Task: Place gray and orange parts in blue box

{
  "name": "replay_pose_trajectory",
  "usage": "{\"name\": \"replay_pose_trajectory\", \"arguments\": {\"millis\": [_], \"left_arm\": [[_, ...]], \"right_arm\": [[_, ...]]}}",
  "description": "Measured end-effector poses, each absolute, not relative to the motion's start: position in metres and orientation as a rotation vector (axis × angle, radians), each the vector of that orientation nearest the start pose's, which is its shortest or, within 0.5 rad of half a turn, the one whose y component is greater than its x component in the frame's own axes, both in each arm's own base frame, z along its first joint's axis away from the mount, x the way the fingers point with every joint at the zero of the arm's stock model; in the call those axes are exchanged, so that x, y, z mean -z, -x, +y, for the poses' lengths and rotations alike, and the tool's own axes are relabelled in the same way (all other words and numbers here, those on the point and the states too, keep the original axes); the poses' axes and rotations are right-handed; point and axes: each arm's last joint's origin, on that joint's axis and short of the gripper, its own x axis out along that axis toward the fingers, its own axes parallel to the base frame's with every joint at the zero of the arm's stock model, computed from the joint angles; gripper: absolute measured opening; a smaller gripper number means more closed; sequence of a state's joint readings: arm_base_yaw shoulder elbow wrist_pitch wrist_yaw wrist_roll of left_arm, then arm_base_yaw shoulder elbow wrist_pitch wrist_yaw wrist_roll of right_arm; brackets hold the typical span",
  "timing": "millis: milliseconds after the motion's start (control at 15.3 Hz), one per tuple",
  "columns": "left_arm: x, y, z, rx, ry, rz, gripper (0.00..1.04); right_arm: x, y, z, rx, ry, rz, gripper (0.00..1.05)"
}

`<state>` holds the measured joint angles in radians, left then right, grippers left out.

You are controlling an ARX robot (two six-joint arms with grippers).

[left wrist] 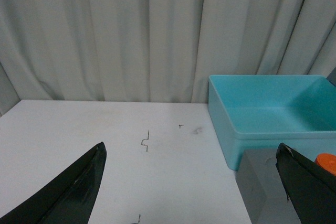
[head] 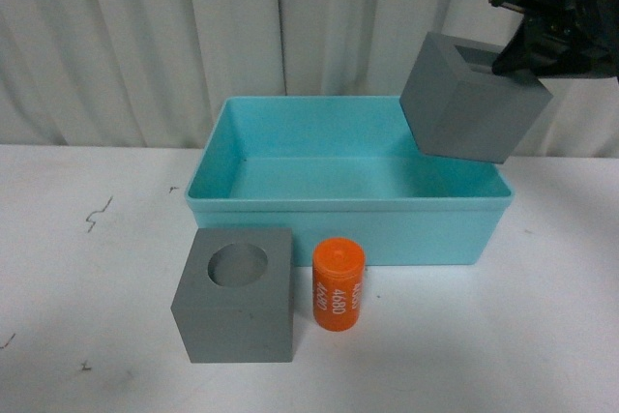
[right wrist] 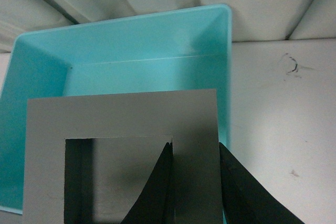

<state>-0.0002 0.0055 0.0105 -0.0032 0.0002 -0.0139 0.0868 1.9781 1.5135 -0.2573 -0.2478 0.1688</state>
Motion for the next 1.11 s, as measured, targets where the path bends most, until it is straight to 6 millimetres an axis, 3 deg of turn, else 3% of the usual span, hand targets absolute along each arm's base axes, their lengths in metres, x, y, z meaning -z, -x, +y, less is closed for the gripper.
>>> {"name": "replay_pose_trajectory", "arguments": {"millis": [327,851,1112], "left_arm": [[-0.166,-0.097,0.000,0.000,0.014,-0.002,0.98],[-0.166,-0.097,0.000,0.000,0.014,-0.002,0.98],[-0.166,-0.097,0.000,0.000,0.014,-0.002,0.98]], "right_arm": [[-0.214,-0.445,0.068,-0.237,-0.237,0.780,0.18],[-0.193,-0.455,0.049,-0.162,-0.260,0.801,0.18],[-0.186,-0.454,0.050,-0.149,-0.250,0.809,0.18]]}}
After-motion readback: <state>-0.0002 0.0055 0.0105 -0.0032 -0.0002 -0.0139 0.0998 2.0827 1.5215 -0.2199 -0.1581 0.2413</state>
